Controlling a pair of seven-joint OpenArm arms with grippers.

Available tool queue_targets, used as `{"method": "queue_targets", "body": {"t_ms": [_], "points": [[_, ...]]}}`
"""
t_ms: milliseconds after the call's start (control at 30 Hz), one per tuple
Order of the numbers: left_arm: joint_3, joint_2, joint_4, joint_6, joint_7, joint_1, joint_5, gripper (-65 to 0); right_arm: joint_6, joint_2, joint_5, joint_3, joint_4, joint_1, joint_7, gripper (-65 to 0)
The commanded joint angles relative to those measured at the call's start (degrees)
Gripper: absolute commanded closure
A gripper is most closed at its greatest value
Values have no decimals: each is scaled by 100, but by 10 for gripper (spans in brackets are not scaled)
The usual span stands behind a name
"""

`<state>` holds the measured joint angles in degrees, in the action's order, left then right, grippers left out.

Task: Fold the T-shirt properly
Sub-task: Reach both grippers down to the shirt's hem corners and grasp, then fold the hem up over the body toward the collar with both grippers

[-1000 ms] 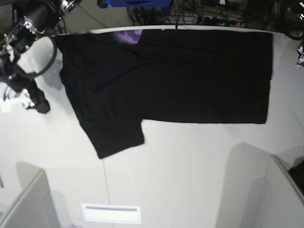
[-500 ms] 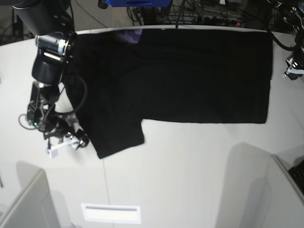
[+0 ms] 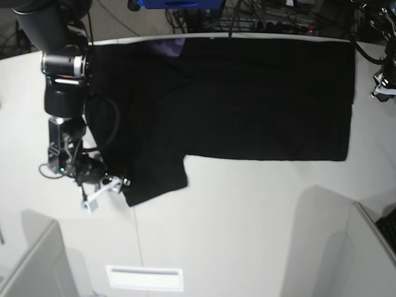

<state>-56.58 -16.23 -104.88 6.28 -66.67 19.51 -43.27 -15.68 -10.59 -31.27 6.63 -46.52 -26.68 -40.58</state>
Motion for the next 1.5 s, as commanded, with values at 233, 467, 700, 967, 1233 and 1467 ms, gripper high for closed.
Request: {"method": "queue_targets", "body": {"t_ms": [233, 467, 700, 967, 1233, 1467], "points": [[-52, -105, -75, 35, 96, -21, -29, 0, 34, -106, 116, -175, -55, -71, -149, -275], [-43, -105, -75, 35, 96, -21, -29, 0, 78, -88, 116, -835, -55, -71, -96, -110], [1, -105, -66, 35, 96, -171, -21, 0, 298, -106, 116, -835, -64, -80, 194, 0], [387, -597, 848, 35, 96, -1050, -21, -387, 456, -71, 107, -835, -1515, 465, 212, 0], [1442, -1203, 3442, 35, 386, -2579, -21, -495, 931, -71, 107, -844, -2253, 835, 62, 0], [3438, -1652, 4928, 35, 1626, -3406, -21, -477, 948, -79, 89, -835, -2543, 923, 1, 0]]}}
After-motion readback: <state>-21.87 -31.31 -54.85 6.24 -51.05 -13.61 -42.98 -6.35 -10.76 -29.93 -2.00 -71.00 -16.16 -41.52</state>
